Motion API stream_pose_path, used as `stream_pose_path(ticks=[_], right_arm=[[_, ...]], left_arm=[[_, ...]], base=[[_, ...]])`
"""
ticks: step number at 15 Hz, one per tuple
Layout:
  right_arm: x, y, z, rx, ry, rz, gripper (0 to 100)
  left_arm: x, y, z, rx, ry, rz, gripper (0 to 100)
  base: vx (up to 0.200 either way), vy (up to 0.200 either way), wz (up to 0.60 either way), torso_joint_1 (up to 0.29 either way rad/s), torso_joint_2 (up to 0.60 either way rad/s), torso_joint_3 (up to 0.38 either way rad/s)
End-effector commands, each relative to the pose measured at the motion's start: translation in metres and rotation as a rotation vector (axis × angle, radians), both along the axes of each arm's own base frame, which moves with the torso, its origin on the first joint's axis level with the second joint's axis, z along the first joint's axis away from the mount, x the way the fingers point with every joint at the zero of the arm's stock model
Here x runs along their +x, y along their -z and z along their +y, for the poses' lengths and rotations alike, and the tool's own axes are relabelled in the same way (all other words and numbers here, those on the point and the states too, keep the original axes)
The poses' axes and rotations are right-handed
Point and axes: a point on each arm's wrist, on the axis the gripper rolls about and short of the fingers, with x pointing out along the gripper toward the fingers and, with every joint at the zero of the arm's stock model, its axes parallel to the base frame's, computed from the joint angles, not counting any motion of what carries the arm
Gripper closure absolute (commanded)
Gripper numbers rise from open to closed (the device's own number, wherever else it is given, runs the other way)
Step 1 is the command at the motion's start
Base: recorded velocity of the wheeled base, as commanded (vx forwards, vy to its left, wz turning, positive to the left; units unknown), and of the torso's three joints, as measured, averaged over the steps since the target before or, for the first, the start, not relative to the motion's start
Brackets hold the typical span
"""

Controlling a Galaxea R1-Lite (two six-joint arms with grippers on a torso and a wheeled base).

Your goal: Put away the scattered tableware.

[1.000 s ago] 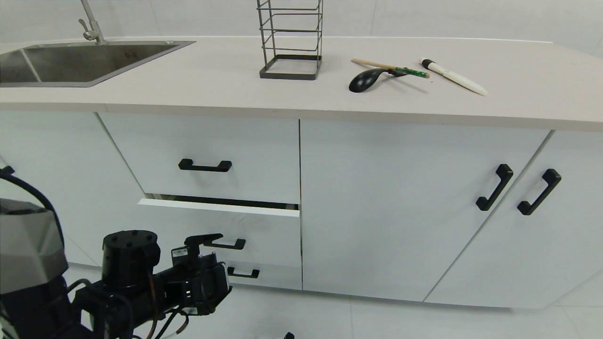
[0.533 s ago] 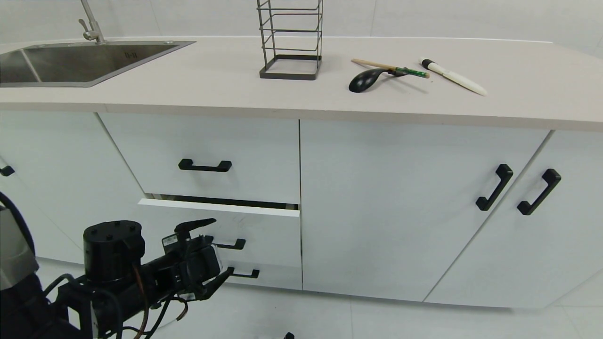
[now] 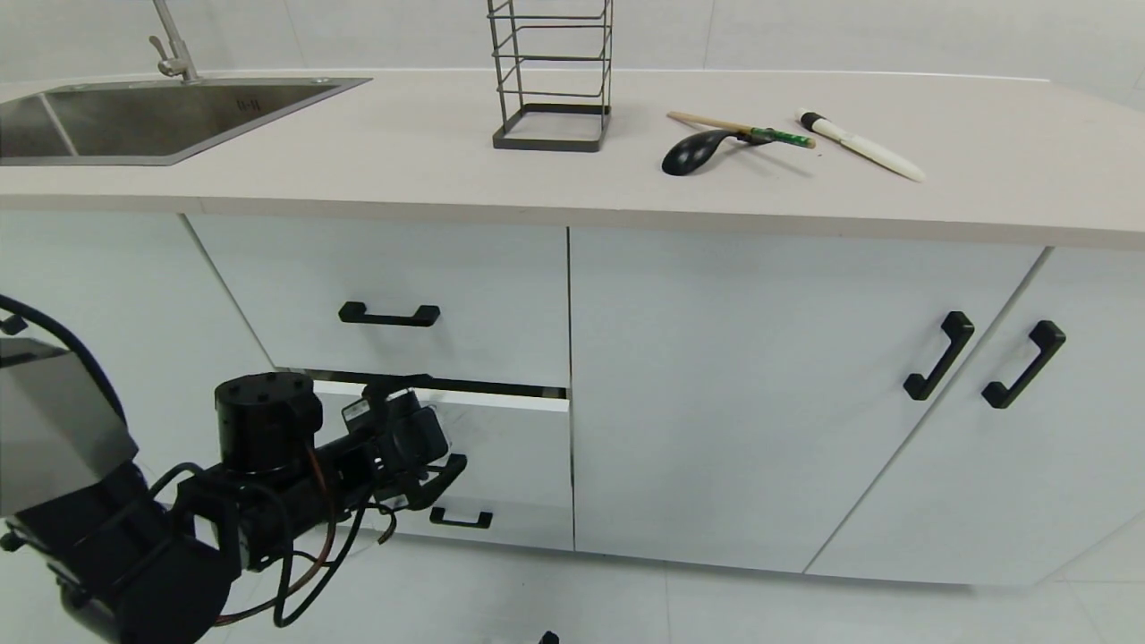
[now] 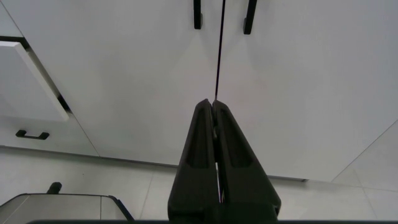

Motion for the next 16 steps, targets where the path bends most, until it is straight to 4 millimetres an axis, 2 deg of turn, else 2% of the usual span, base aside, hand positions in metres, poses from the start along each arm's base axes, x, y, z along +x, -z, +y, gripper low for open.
stream_pose_path(ticks=[1, 4, 7, 11, 13, 16], right_arm=[[0.000, 0.000, 0.000, -0.001, -0.001, 0.001, 100], [0.000, 0.000, 0.000, -0.001, -0.001, 0.001, 100], [0.000, 0.000, 0.000, -0.001, -0.001, 0.001, 100], [0.000, 0.000, 0.000, 0.001, -0.001, 0.001, 100], [0.000, 0.000, 0.000, -0.001, -0.001, 0.001, 100], [0.000, 0.000, 0.000, -0.001, -0.001, 0.001, 100]], left_arm=[[0.018, 0.008, -0.005, 0.004, -0.003, 0.015, 0], [0.030, 0.023, -0.010, 0.015, -0.001, 0.045, 0], [0.037, 0.030, -0.012, 0.017, -0.002, 0.049, 0], [0.035, 0.036, -0.011, 0.027, -0.003, 0.068, 0], [0.029, 0.035, -0.010, 0.028, 0.000, 0.071, 0], [-0.009, 0.024, 0.000, 0.035, 0.009, 0.093, 0]], base=[[0.000, 0.000, 0.00, 0.000, 0.00, 0.000], [0.000, 0.000, 0.00, 0.000, 0.00, 0.000], [0.000, 0.000, 0.00, 0.000, 0.00, 0.000], [0.000, 0.000, 0.00, 0.000, 0.00, 0.000], [0.000, 0.000, 0.00, 0.000, 0.00, 0.000], [0.000, 0.000, 0.00, 0.000, 0.00, 0.000]])
